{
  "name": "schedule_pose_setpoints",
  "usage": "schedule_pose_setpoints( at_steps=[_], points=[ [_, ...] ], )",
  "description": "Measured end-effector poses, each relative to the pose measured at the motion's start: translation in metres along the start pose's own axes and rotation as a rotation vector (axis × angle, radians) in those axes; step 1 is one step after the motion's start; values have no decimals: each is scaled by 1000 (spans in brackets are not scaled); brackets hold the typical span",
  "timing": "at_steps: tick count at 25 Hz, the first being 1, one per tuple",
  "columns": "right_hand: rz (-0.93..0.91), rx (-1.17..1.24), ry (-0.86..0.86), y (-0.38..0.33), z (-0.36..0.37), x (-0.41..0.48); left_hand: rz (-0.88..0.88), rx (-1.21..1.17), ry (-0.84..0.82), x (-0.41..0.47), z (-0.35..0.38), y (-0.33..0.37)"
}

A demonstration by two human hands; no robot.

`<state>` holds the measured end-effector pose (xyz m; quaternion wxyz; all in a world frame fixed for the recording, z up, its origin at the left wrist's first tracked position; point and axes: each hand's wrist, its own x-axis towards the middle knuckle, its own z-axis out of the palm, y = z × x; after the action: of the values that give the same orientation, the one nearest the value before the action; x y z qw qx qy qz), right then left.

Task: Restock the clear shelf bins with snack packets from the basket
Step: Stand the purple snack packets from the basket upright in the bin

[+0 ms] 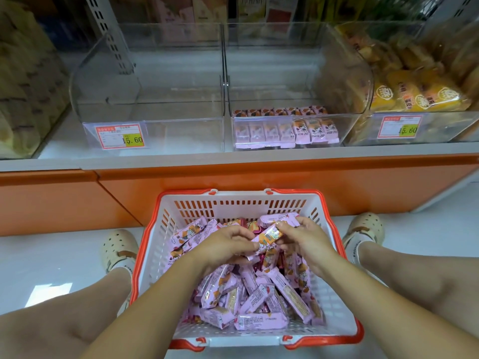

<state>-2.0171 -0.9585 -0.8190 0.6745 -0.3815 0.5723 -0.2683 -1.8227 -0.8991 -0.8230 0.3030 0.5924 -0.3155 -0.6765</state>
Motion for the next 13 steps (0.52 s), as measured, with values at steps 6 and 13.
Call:
schedule_pose_setpoints(
  at_steps=[6,13],
  points=[
    [45,166,-136,-8,7,-8,52,-21,56,0,3,1],
    [-218,-60,-85,-22,19,-27,226,262,69,-20,12,37]
  ],
)
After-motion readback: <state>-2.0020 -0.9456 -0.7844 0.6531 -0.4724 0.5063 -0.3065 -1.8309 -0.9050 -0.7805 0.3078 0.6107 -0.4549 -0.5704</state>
